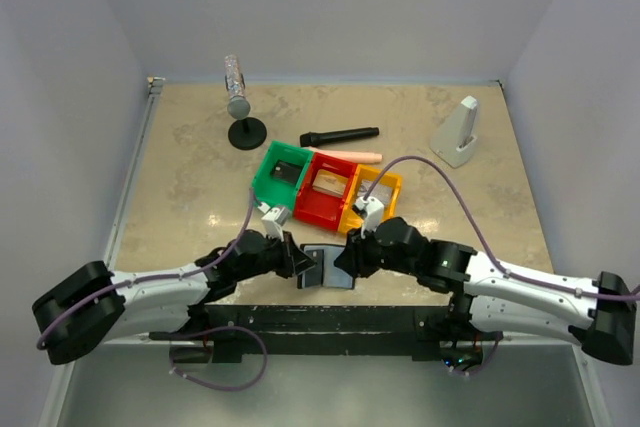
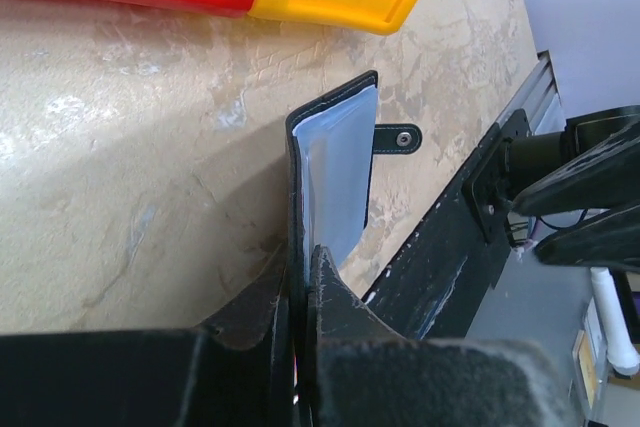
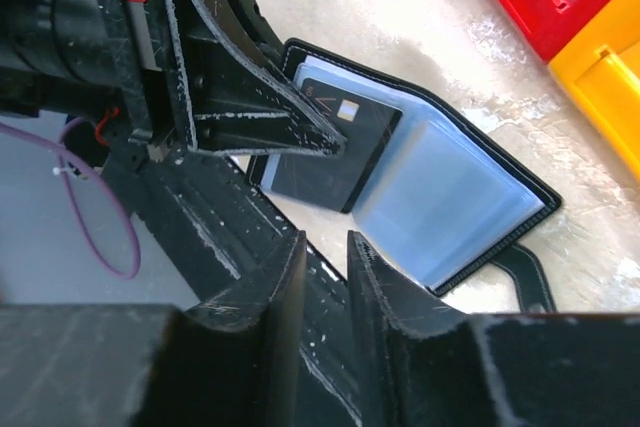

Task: Take the credit cards out of the card holder
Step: Place the card holder at the center of the board.

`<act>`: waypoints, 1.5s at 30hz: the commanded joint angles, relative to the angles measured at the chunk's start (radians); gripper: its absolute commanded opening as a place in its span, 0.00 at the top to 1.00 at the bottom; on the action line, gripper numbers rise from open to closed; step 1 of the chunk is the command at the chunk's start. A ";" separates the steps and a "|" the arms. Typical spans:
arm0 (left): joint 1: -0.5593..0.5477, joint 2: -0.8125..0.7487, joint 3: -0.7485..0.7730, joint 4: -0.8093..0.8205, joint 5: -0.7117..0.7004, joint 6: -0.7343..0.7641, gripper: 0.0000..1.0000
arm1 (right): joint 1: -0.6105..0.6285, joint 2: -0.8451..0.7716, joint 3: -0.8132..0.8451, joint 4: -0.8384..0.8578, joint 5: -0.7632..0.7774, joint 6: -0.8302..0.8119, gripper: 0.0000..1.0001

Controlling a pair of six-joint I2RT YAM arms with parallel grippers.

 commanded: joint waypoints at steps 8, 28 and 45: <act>0.014 0.174 0.011 0.285 0.036 -0.078 1.00 | -0.032 0.191 -0.053 0.213 -0.007 0.101 0.94; 0.045 0.157 0.090 -0.037 0.015 -0.038 0.46 | -0.063 0.392 -0.126 0.310 -0.039 0.196 0.98; 0.078 -0.340 0.091 -0.537 -0.113 0.034 0.51 | -0.060 0.177 -0.067 0.130 0.003 0.083 0.90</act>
